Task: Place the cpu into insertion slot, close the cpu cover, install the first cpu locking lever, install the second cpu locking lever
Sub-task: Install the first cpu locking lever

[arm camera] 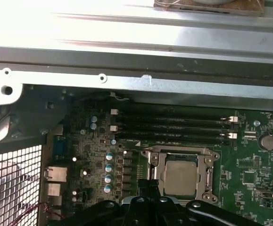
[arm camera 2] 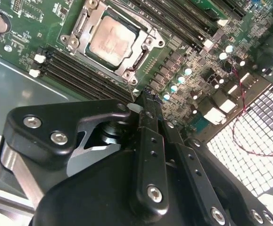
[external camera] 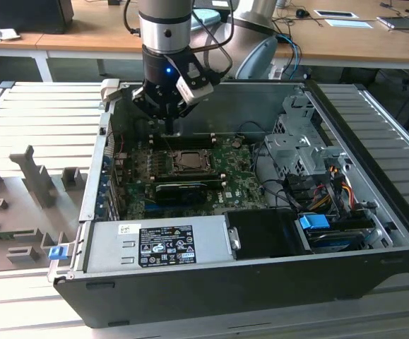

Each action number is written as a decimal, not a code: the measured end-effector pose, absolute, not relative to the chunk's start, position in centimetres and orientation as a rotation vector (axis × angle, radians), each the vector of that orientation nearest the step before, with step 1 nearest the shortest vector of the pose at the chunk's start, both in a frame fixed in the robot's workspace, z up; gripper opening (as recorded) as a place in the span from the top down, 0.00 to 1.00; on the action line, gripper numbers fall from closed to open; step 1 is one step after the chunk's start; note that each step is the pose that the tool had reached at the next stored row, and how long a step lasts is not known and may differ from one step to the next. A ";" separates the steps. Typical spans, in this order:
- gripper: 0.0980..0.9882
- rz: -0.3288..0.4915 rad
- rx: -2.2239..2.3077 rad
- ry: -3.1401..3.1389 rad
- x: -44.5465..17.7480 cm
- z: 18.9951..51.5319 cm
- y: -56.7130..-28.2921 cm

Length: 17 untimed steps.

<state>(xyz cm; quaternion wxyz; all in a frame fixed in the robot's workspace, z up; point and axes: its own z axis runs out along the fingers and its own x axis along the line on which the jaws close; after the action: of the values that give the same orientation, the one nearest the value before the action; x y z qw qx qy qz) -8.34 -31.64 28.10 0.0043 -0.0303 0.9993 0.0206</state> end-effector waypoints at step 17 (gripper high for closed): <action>0.99 0.065 -0.084 3.131 -11.5 26.2 -31.0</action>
<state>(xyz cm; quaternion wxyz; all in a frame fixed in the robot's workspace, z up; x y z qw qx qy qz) -11.46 -30.99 26.24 0.0044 -0.0269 0.9994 0.0206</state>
